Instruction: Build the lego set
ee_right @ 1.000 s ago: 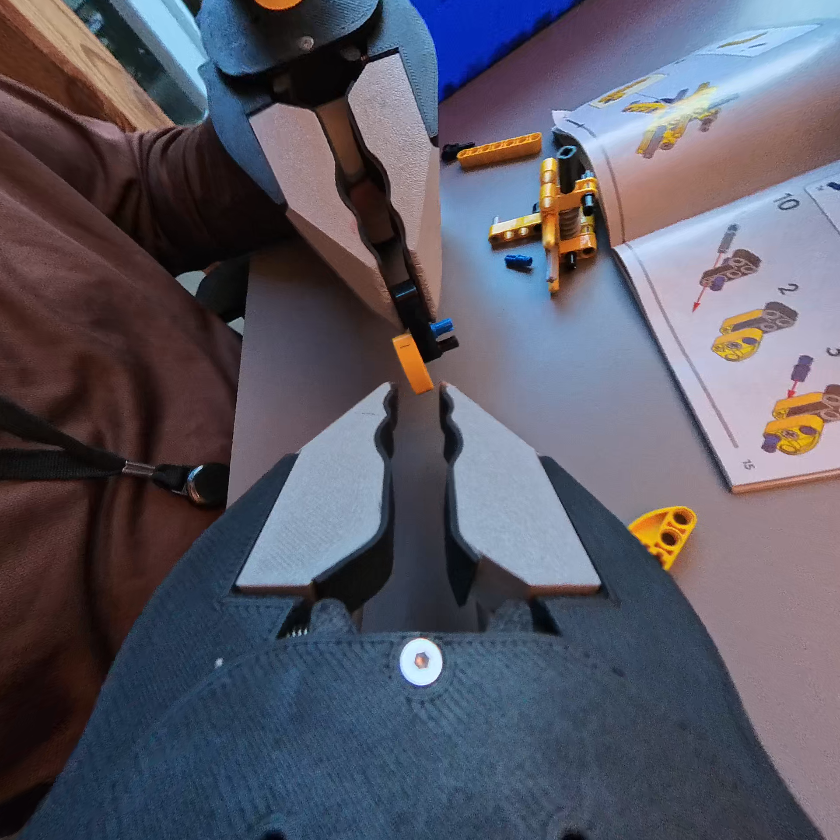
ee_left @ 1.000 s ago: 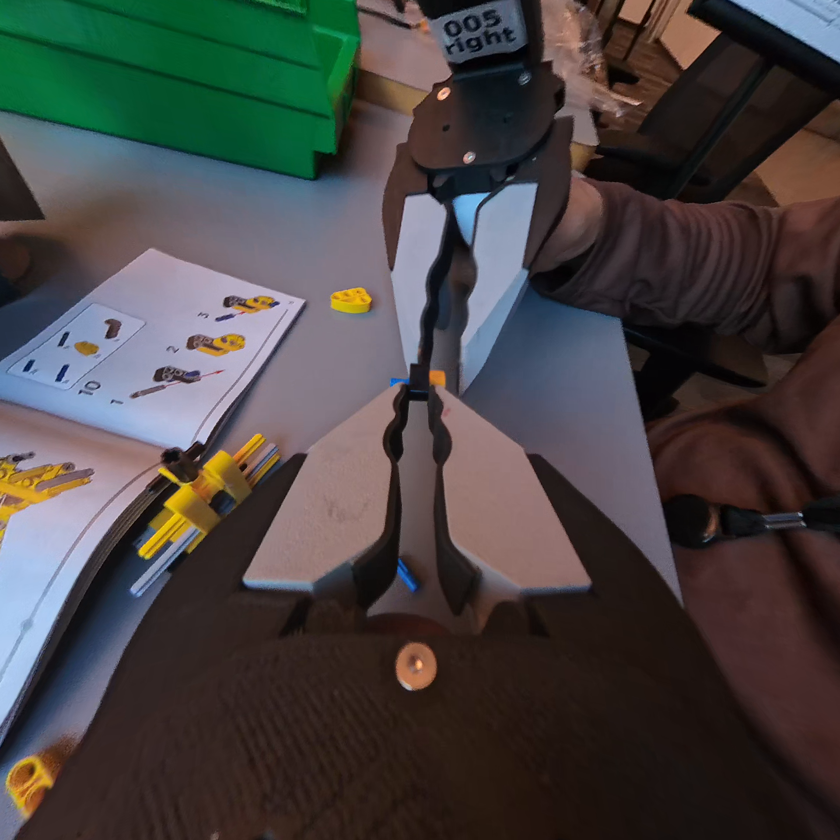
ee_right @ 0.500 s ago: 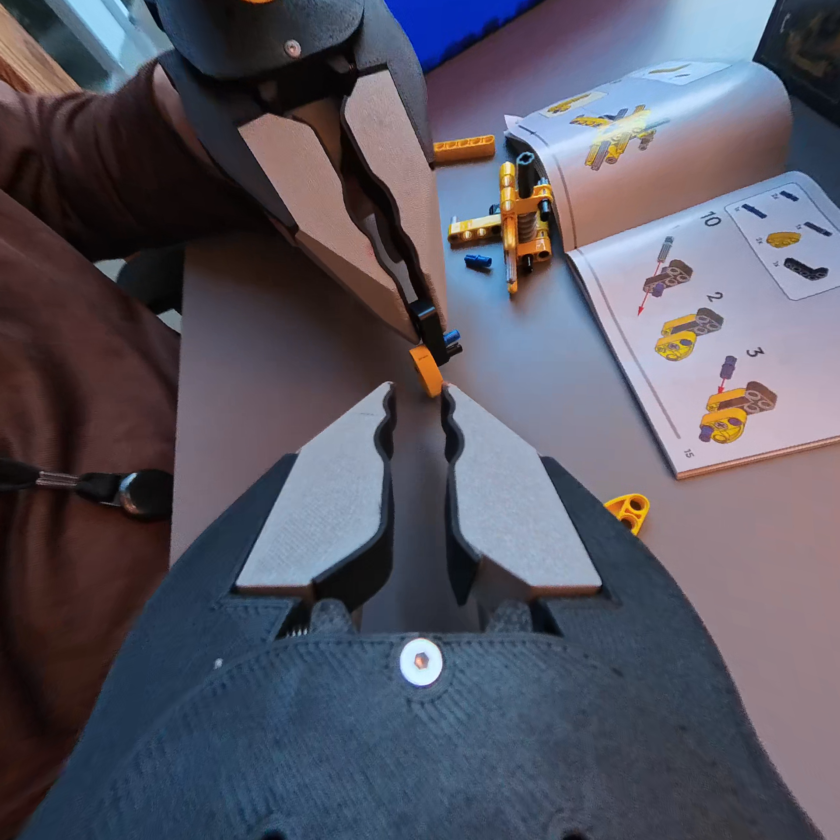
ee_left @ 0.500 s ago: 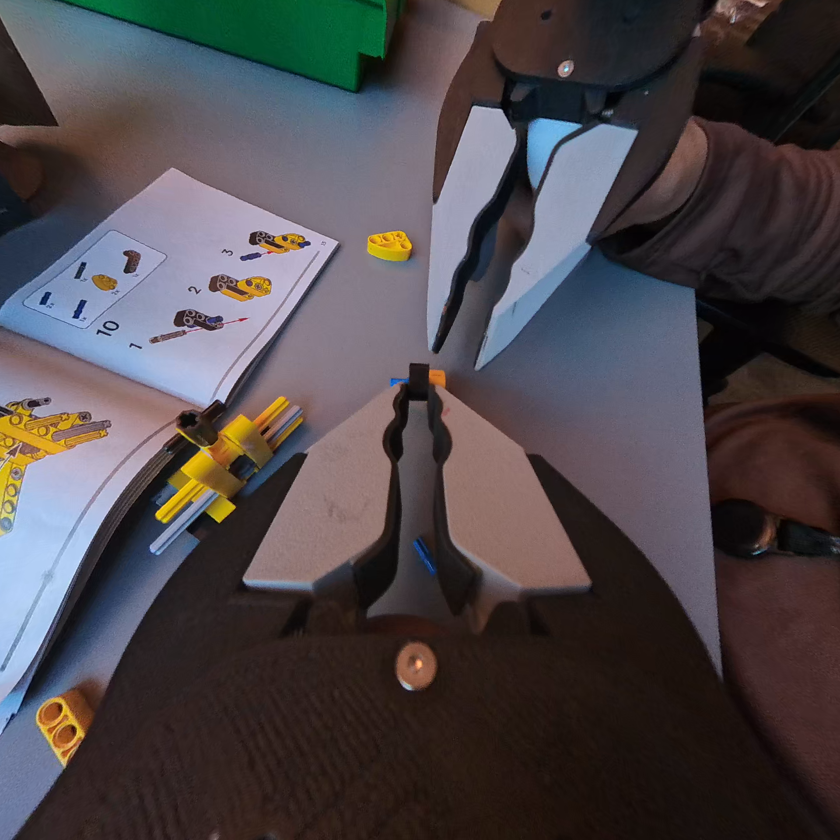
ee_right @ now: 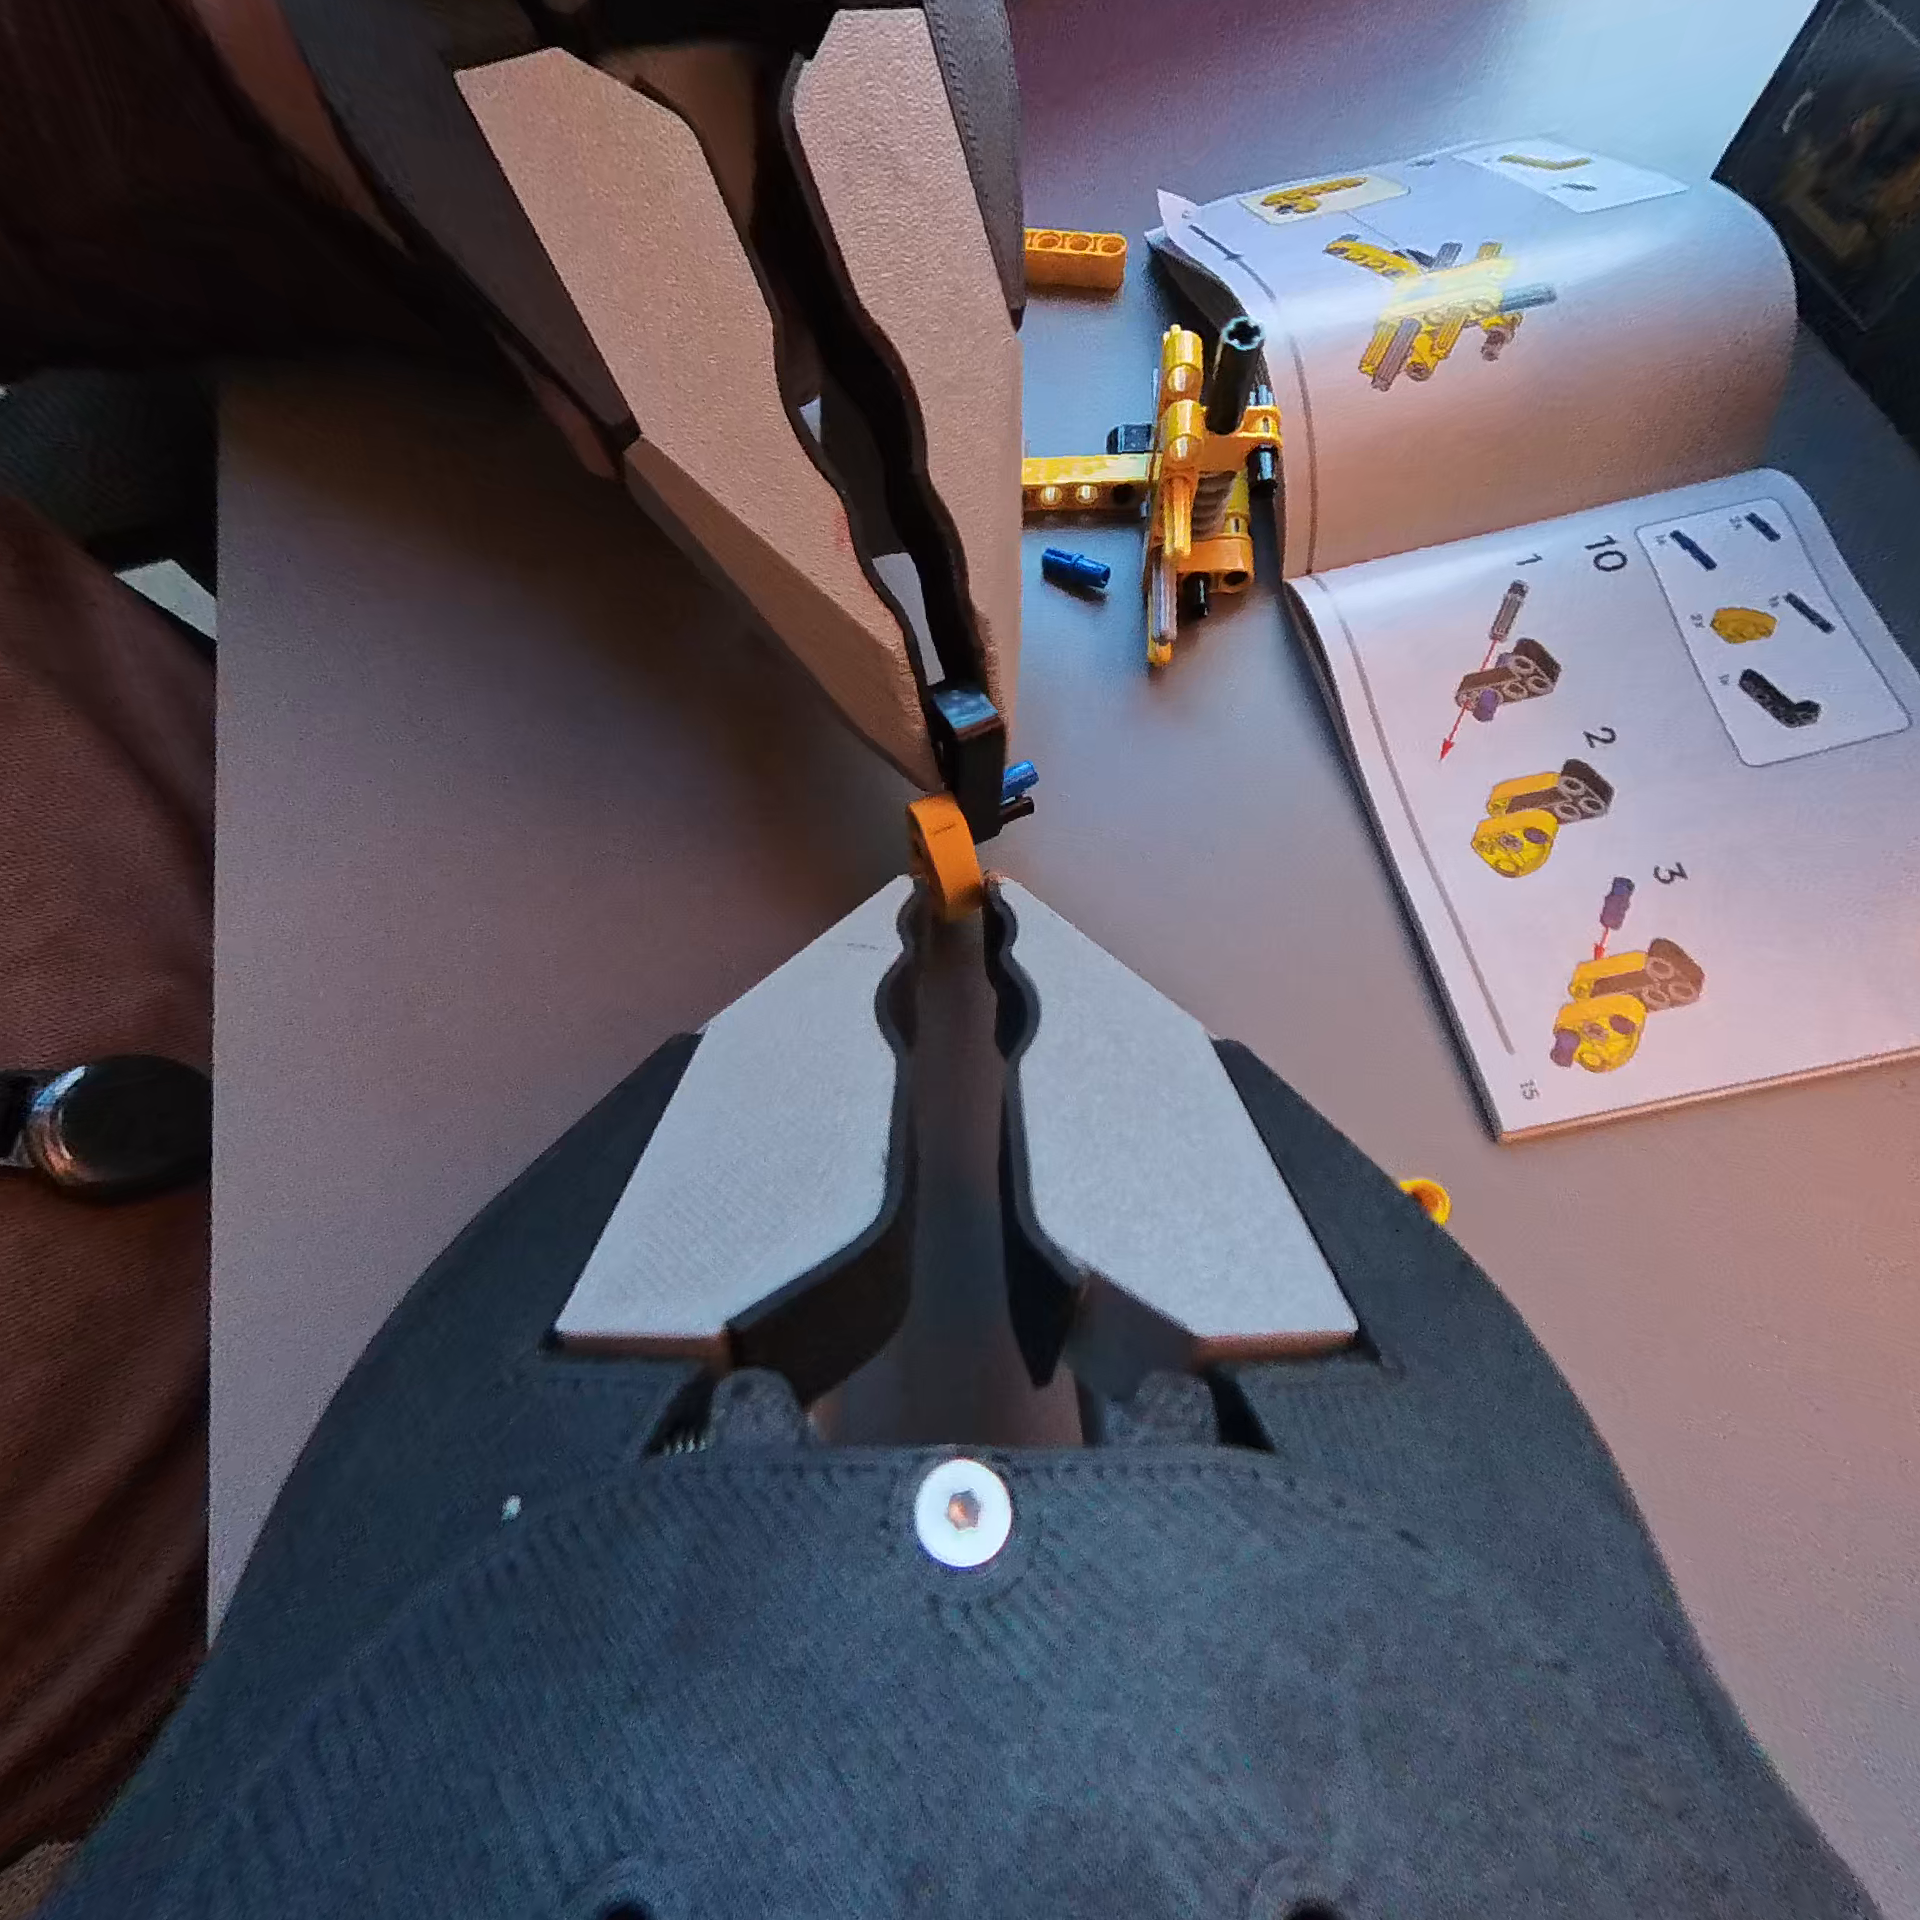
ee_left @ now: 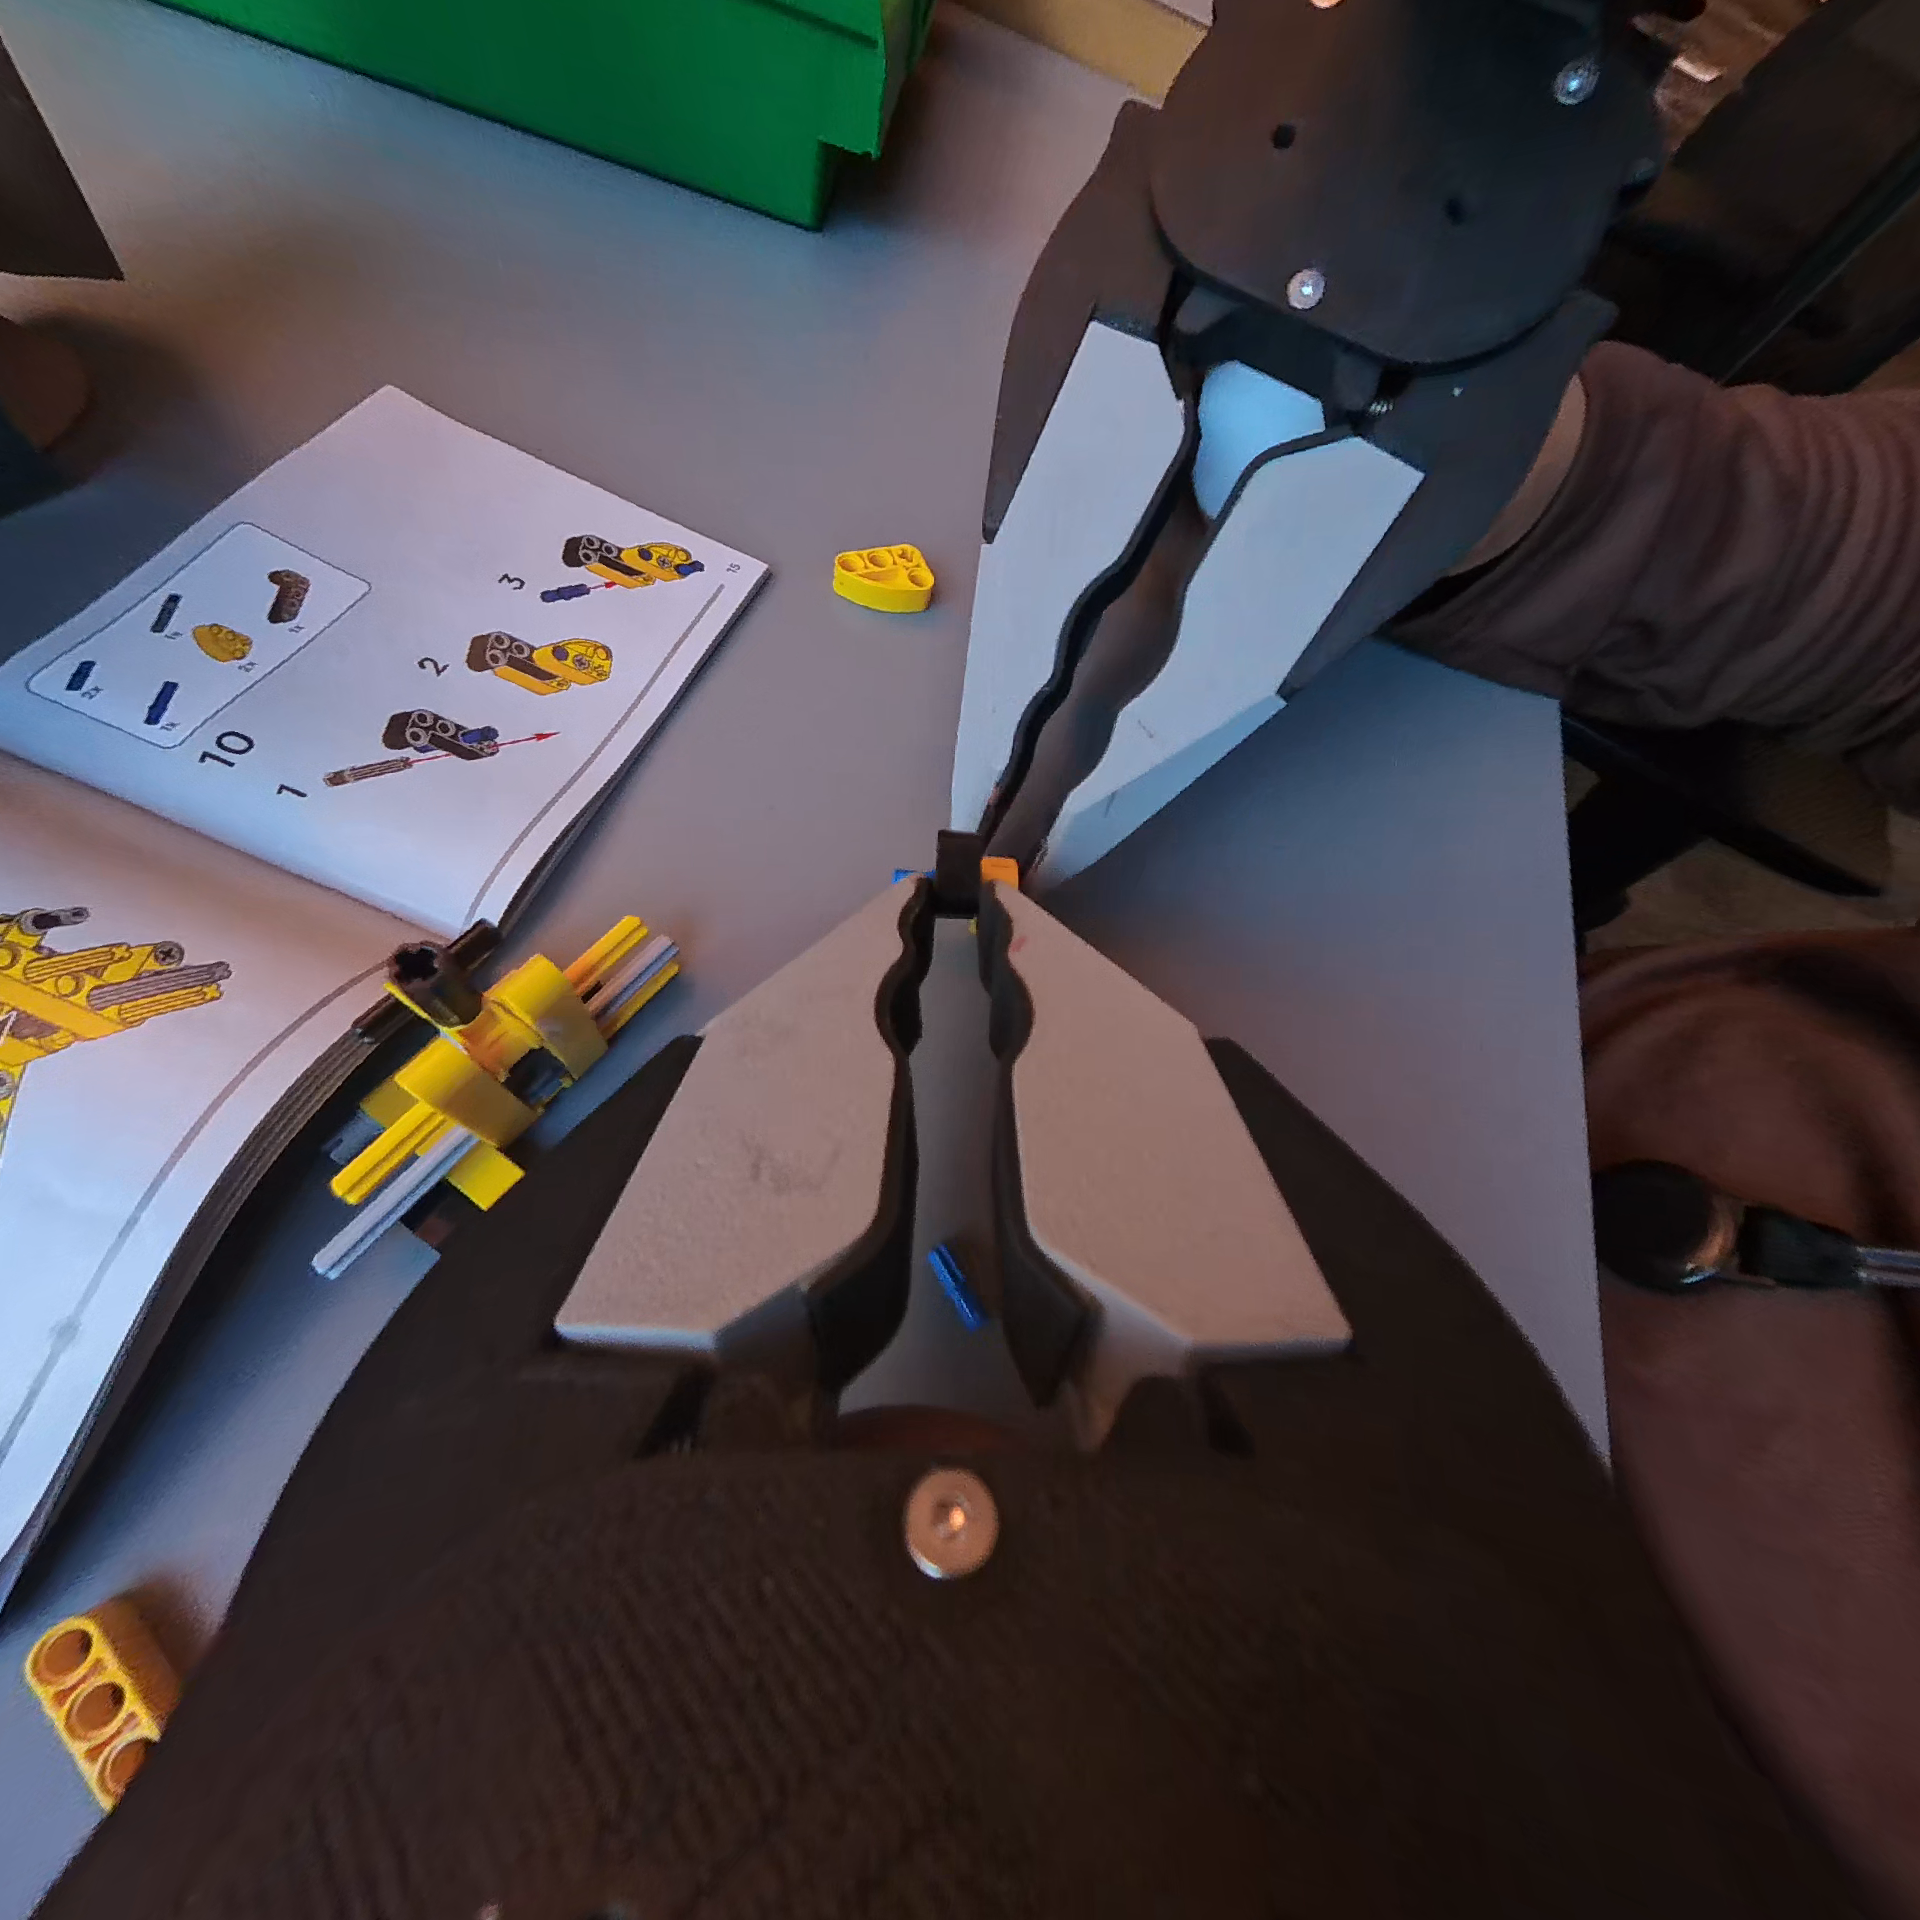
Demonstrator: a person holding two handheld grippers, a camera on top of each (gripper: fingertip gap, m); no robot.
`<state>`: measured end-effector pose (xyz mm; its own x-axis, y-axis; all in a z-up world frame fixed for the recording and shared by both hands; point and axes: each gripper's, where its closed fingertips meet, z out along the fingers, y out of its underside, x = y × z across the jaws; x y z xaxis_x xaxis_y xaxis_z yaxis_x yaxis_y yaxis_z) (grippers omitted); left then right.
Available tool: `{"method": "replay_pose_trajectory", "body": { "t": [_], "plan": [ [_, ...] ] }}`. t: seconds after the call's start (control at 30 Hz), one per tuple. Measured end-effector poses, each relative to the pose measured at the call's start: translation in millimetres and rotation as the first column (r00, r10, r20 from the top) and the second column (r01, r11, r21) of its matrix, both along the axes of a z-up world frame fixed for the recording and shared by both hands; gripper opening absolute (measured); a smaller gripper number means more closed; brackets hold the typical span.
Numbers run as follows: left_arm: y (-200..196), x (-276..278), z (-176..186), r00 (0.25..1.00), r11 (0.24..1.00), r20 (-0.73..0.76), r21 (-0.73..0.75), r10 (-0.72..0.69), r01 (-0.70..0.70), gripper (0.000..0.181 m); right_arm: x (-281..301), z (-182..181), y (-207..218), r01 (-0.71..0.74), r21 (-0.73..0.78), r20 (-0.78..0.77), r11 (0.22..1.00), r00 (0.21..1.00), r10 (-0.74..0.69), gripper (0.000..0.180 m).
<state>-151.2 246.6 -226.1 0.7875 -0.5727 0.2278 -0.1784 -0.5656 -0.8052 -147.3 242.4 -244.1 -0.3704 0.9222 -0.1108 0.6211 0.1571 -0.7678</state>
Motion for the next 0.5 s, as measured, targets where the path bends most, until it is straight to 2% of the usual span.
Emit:
{"method": "replay_pose_trajectory", "body": {
  "t": [0.03,0.13,0.2,0.33,0.5],
  "plan": [
    [0,0,0,1.000,1.000,0.008,-0.003,0.000,0.000,0.005,0,0,0,-0.001,-0.009,0.001,1.000,1.000,0.001,0.006],
    [0,0,3,0.997,1.000,0.073,-0.025,-0.002,0.003,0.005,1,4,-2,-0.013,-0.082,0.007,0.997,1.000,0.014,0.006],
    [-1,2,11,0.986,0.999,0.165,-0.032,-0.010,0.015,0.005,3,11,-5,-0.027,-0.211,0.013,0.977,0.999,0.030,0.005],
    [-1,0,24,0.937,0.998,0.350,-0.056,-0.003,0.024,0.005,5,30,-10,-0.037,-0.511,0.005,0.859,0.999,0.046,0.005],
    [0,0,24,0.930,0.998,0.366,-0.065,0.004,0.022,0.006,6,32,-10,-0.017,-0.604,0.033,0.797,0.998,0.047,0.005]
  ]
}}
